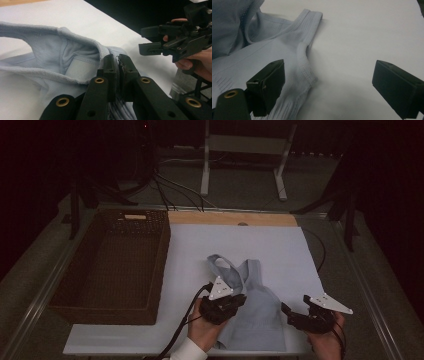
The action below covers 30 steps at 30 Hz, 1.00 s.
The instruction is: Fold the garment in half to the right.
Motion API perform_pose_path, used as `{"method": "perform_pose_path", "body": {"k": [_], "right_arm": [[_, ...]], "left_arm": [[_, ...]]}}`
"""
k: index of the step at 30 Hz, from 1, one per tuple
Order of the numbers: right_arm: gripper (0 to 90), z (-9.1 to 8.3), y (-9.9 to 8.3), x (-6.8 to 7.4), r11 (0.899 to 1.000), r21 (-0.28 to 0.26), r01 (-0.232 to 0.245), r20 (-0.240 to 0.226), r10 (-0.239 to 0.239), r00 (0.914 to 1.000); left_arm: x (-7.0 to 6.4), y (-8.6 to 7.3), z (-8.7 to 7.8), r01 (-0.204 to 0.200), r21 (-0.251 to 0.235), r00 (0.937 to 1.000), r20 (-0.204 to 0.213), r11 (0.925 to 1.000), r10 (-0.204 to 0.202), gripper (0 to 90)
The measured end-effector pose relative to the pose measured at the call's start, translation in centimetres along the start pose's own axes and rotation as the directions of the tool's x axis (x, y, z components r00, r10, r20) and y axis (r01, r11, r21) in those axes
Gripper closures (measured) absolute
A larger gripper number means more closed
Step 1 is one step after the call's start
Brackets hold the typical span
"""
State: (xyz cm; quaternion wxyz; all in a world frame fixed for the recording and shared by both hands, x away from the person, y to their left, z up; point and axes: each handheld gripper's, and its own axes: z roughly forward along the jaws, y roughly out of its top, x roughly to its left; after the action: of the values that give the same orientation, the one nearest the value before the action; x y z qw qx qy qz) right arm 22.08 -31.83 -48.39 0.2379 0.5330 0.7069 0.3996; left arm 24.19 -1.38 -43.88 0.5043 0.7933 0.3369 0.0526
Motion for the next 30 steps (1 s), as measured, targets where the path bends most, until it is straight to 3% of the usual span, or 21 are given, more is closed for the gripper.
{"method": "perform_pose_path", "body": {"k": [16, 27, 30], "right_arm": [[11.7, -0.4, 0.1, -0.5, 0.999, -0.027, -0.036, 0.027, 0.036, 0.9990], [11.7, -0.6, 0.1, -0.8, 0.997, -0.047, -0.058, 0.037, 0.060, 0.9975], [11.7, -0.6, 0.1, -0.8, 0.997, -0.048, -0.062, 0.033, 0.064, 0.9974]], "left_arm": [[-2.8, 1.2, 3.3, -0.033, 0.030, 0.9939, 0.106, 0.9990, 0.030, 85.8], [-2.5, 0.8, 4.8, -0.031, 0.072, 0.9865, 0.163, 0.9969, 0.019, 84.4], [-2.4, 0.8, 4.8, -0.028, 0.051, 0.9829, 0.183, 0.9983, 0.018, 74.7]]}}
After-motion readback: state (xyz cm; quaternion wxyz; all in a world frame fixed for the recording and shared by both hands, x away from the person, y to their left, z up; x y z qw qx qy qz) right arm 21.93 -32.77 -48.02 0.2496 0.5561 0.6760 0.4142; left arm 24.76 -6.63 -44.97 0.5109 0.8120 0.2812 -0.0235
